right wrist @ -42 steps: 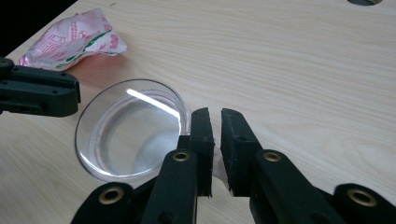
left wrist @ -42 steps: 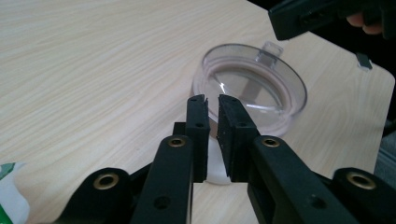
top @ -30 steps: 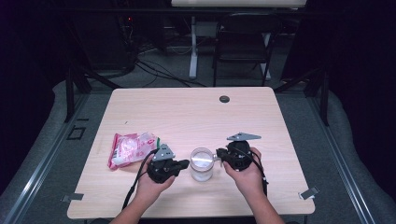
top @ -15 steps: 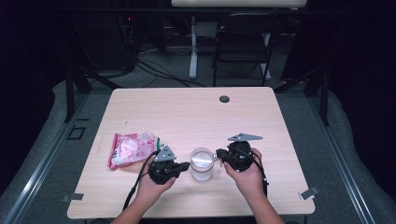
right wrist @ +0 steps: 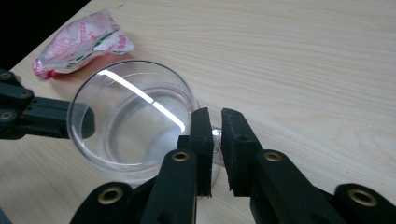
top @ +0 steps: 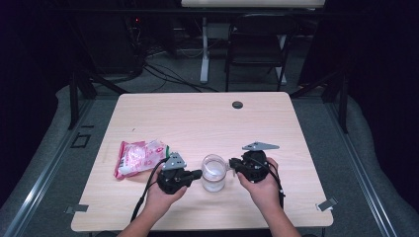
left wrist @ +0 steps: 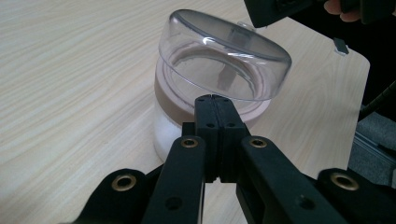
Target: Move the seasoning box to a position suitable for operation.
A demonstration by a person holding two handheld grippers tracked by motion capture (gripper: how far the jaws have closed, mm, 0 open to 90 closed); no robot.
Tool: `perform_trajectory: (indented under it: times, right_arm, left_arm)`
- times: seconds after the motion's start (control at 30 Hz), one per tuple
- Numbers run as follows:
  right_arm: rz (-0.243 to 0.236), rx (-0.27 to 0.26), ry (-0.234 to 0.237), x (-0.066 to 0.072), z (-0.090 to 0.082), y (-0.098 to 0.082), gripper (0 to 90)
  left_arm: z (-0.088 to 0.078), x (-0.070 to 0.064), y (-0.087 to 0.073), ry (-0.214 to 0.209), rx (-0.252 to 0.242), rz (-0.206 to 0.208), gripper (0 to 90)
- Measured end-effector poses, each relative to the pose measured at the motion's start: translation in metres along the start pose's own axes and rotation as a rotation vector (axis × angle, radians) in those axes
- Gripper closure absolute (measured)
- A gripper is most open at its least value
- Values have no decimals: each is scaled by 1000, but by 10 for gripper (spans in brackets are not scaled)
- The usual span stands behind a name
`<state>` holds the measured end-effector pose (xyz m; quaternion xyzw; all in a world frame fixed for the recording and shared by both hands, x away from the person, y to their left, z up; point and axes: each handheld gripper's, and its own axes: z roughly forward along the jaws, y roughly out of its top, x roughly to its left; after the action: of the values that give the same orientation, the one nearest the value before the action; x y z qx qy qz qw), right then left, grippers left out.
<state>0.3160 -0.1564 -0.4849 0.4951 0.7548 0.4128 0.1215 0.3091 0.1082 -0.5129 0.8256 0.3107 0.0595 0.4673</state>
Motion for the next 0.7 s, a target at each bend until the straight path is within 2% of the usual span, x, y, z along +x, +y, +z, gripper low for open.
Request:
perform_trajectory:
  times: [0.2, 0.37, 0.5, 0.57, 0.7]
  right_arm:
    - [-36, -16, 28, 6, -11, -2, 781]
    - [-92, -21, 60, 14, -18, -4, 706]
    - [-99, -29, 84, 18, -20, -4, 665]
    - [-123, -19, 90, 21, -21, -4, 630]
    - [-179, -17, 95, 27, -20, -5, 572]
  left_arm:
    - [-2, 0, 5, 8, -12, -3, 900]
    - [-2, -1, 10, 10, -9, 0, 894]
    - [-2, -2, 13, 11, -11, -6, 892]
    - [-3, -2, 15, 13, -7, 4, 887]
    - [-4, -2, 21, 11, -19, -5, 868]
